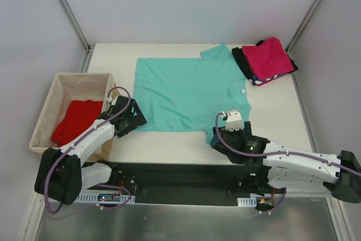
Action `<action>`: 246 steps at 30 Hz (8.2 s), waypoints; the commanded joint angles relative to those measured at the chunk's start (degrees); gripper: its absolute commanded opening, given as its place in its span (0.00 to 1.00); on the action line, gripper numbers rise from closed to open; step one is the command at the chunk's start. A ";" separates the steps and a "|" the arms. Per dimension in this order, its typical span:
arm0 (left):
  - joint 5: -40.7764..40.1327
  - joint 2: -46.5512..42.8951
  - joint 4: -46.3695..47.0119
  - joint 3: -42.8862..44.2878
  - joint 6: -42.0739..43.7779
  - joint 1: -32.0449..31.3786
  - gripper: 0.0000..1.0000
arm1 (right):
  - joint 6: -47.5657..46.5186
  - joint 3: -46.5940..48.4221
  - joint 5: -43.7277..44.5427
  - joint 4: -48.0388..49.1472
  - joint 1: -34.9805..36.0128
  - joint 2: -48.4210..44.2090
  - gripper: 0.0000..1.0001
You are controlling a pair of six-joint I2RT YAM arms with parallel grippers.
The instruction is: Fold and stack the t-shirts
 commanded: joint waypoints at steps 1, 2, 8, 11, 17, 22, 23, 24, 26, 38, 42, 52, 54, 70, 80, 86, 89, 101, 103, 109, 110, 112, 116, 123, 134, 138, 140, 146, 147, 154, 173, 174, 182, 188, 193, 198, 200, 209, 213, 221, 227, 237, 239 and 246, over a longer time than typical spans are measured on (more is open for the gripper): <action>-4.36 3.33 3.25 2.45 -1.80 0.73 0.93 | -1.90 -0.54 -0.01 3.15 0.08 0.32 0.95; -4.44 3.87 3.78 2.28 -2.15 0.73 0.93 | -1.99 -0.45 -0.27 3.50 -0.01 0.23 0.95; -5.15 7.82 6.25 0.87 -4.17 0.73 0.89 | -2.34 -0.89 -0.80 3.15 -0.45 -1.87 0.95; -6.03 8.70 6.95 0.17 -5.14 0.82 0.88 | -2.16 -1.33 -1.15 2.36 -0.89 -3.72 0.95; -6.99 8.27 8.10 -1.94 -6.90 1.69 0.63 | -1.20 -1.95 -1.59 1.04 -1.42 -5.04 0.95; -7.17 5.37 8.27 -4.14 -7.16 2.66 0.53 | -0.76 -1.95 -2.38 1.04 -1.42 -4.34 0.95; -7.08 5.02 8.27 -4.40 -7.08 2.92 0.51 | -0.76 -1.77 -2.47 1.30 -1.42 -3.99 0.95; -6.82 4.49 8.36 -5.02 -7.16 3.10 0.48 | -0.76 -1.68 -2.65 1.30 -1.42 -3.72 0.95; -6.29 3.26 8.18 -5.63 -7.42 3.36 0.45 | -0.84 -1.59 -2.91 1.65 -1.42 -3.11 0.95; -4.71 2.11 7.66 -6.60 -8.30 3.72 0.31 | 0.30 -1.59 -3.97 2.09 -1.42 -1.53 0.95; -4.45 2.29 7.57 -6.52 -8.39 3.80 0.11 | 0.82 -1.51 -4.32 2.18 -1.42 -0.56 0.95; -3.74 3.87 7.48 -5.46 -8.39 3.89 0.00 | 2.75 -1.15 -4.58 0.69 -1.94 0.84 0.95; -3.74 3.61 7.39 -4.85 -8.13 3.89 0.00 | 5.38 -1.59 -4.32 -0.18 -2.30 2.51 0.96; -1.81 4.05 6.78 -2.91 -6.02 4.07 0.00 | 18.44 -16.70 8.16 8.58 -0.37 -23.43 0.95; -0.32 3.96 7.04 -2.65 -5.84 4.07 0.00 | 25.68 -11.44 1.05 -12.83 -2.83 -29.76 0.94; 0.65 2.90 6.95 -3.17 -5.67 4.07 0.00 | 32.55 -10.39 -4.84 -14.88 -2.91 -19.65 0.94; 1.00 2.90 7.04 -3.53 -5.49 4.07 0.00 | 33.70 -10.03 -7.83 -11.73 -2.39 -13.40 0.94; 0.48 2.73 7.04 -4.14 -5.05 4.16 0.00 | 32.82 -10.03 -10.30 -2.83 -1.42 -3.56 0.86; 0.48 2.47 6.95 -4.32 -4.96 4.24 0.00 | 32.82 -9.59 -10.56 -2.65 -1.51 -2.24 0.81; 0.56 2.29 7.04 -4.23 -4.79 4.60 0.00 | 34.13 -10.73 -11.44 -0.81 -1.42 -0.30 0.65; 0.56 2.29 6.95 -4.14 -4.70 4.60 0.00 | 34.22 -10.91 -11.61 -0.72 -1.42 -0.03 0.61; 0.56 2.29 6.95 -4.14 -4.70 4.68 0.00 | 34.40 -11.35 -11.96 -0.55 -1.59 0.49 0.57; 0.65 2.64 7.13 -3.97 -4.61 4.77 0.00 | 34.93 -12.14 -12.32 0.33 -1.68 1.20 0.49; 0.65 2.29 6.87 -4.05 -4.35 4.95 0.00 | 34.93 -14.07 -12.23 2.53 -2.30 -1.00 0.48; 0.48 2.91 6.69 -4.23 -4.26 5.21 0.00 | 35.63 -13.72 -10.91 2.62 -3.09 -0.82 0.46; 0.21 2.47 6.60 -4.32 -4.17 5.39 0.00 | 37.38 -13.81 -10.82 1.66 -3.18 -1.43 0.44; 0.04 2.38 6.60 -4.32 -4.17 5.48 0.00 | 38.70 -13.90 -10.65 1.04 -3.09 -2.05 0.42; 0.04 2.81 6.43 -4.32 -4.17 5.48 0.00 | 39.94 -12.06 -7.58 -4.32 -3.00 -4.07 0.42; 0.12 2.99 6.51 -4.32 -4.26 5.65 0.00 | 40.20 -11.97 -7.40 -5.11 -3.00 -4.07 0.42; 0.04 3.08 6.43 -4.32 -4.17 5.74 0.00 | 40.55 -11.97 -7.48 -5.29 -3.00 -4.16 0.40; -0.14 2.99 6.25 -4.58 -4.09 6.18 0.00 | 39.59 -11.96 -9.42 0.25 -3.53 1.99 0.37; -0.14 3.17 6.25 -4.58 -4.09 6.18 0.00 | 39.15 -12.14 -9.59 0.60 -3.79 1.90 0.34; -0.14 3.08 6.25 -4.58 -4.00 6.27 0.00 | 38.62 -11.88 -10.65 1.56 -4.93 3.48 0.07; -0.23 3.17 6.08 -4.76 -4.09 6.44 0.00 | 38.27 -12.40 -11.17 2.62 -5.29 3.48 0.01; 0.30 2.73 5.99 -4.50 -3.91 6.44 0.00 | 36.51 -11.09 -10.48 2.54 -5.46 3.05 0.01; 1.09 1.68 5.99 -3.88 -3.56 6.44 0.00 | 34.05 -8.02 -8.63 0.95 -5.46 3.22 0.01; 1.27 1.15 5.99 -3.70 -3.56 6.44 0.00 | 32.91 -6.26 -7.93 0.08 -5.55 3.74 0.01; -0.14 -1.05 2.92 0.95 -3.73 6.53 0.00 | 26.59 -1.16 -3.97 -2.48 -8.79 3.22 0.01; -0.49 -0.35 1.95 4.90 -3.73 6.79 0.00 | 18.70 0.16 -3.97 -0.90 -15.02 1.38 0.01; -0.05 4.48 1.77 11.05 -4.17 6.88 0.00 | 8.04 4.38 -5.02 4.55 -25.31 1.37 0.01; -0.05 8.26 1.86 13.87 -4.17 6.88 0.00 | 2.85 7.54 -6.96 8.42 -29.98 3.83 0.01; -1.72 10.55 1.94 16.60 -4.17 7.50 0.00 | -2.95 14.04 -10.12 12.46 -36.31 8.84 0.01; -1.90 10.55 1.86 17.65 -4.09 7.50 0.00 | -3.57 14.75 -10.12 12.64 -37.10 9.28 0.01; -1.64 11.87 1.86 21.34 -2.86 8.73 0.00 | -7.16 16.69 -12.75 15.27 -41.32 11.13 0.01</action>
